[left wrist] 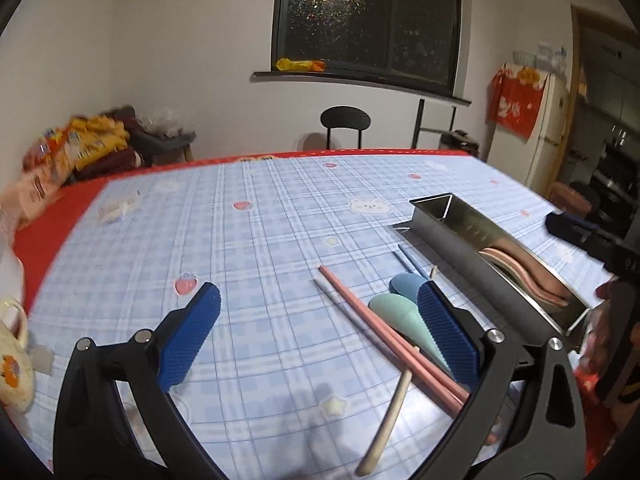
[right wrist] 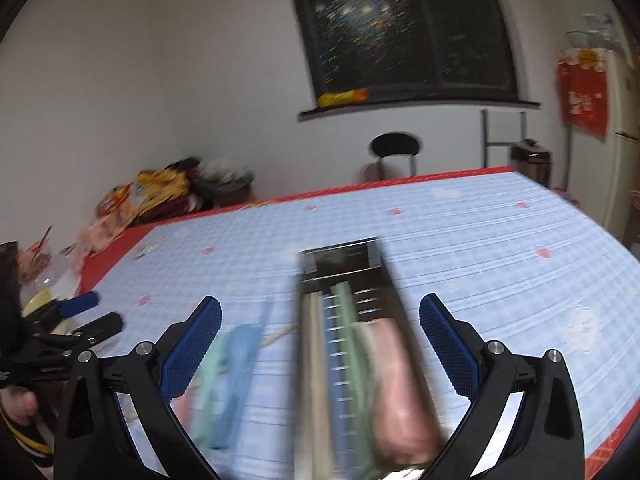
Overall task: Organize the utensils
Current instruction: 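Move both open grippers back toward the pink chopsticks, then close the right gripper on the pink chopstick, then close the left gripper on the second pink chopstick while the right holds its pink chopstick, then lift both pink chopsticks and carry them over the steel caddy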
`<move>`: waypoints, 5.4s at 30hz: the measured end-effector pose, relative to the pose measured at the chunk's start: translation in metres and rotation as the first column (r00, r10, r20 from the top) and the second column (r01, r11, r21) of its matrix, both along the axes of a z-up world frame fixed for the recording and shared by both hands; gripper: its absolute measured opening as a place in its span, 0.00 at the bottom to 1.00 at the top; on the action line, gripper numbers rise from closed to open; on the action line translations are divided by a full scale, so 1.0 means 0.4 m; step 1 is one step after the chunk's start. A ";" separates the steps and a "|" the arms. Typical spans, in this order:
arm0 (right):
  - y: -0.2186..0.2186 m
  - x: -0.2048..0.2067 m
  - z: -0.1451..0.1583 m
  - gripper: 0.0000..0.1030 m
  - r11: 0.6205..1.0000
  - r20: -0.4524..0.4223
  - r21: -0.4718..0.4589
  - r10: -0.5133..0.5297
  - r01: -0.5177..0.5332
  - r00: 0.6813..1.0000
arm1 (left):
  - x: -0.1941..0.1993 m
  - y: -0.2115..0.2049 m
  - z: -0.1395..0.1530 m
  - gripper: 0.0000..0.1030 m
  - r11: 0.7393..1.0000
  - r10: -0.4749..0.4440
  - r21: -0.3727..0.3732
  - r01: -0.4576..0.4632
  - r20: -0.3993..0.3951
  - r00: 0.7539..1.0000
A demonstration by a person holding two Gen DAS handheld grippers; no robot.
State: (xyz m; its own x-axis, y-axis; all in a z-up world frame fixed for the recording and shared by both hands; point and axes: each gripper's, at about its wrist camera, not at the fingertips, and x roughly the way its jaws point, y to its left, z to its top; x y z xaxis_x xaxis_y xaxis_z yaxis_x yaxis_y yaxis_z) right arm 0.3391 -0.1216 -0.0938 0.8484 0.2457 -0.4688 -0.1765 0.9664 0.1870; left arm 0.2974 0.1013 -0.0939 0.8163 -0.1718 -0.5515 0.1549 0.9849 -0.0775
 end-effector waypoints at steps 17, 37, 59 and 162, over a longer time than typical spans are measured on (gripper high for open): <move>0.238 0.067 -0.105 0.19 0.938 -0.244 0.001 0.335 -0.346 0.910 | 0.009 0.059 -0.022 0.94 0.999 0.044 -0.020 -0.046 -0.079 0.996; 0.287 0.020 -0.146 0.12 0.875 -0.319 -0.107 0.420 -0.473 0.849 | 0.017 0.041 -0.057 0.62 0.996 -0.031 -0.086 0.019 -0.140 0.990; 0.251 0.045 -0.151 0.09 0.903 -0.339 -0.018 0.399 -0.430 0.852 | 0.020 0.030 -0.068 0.61 0.996 -0.051 -0.087 0.037 -0.164 0.985; 0.307 0.034 -0.165 0.07 0.862 -0.361 -0.087 0.440 -0.499 0.822 | 0.029 -0.075 -0.150 0.10 0.986 -0.089 0.109 0.125 -0.290 0.953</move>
State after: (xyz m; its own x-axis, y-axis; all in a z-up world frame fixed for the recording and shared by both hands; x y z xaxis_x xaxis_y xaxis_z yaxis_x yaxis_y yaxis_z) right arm 0.3528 0.0011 -0.1596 0.4467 0.4670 -0.7631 -0.5766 0.8025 0.1535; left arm 0.3091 0.0713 -0.1538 0.6041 -0.1644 -0.7798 0.2493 0.9684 -0.0110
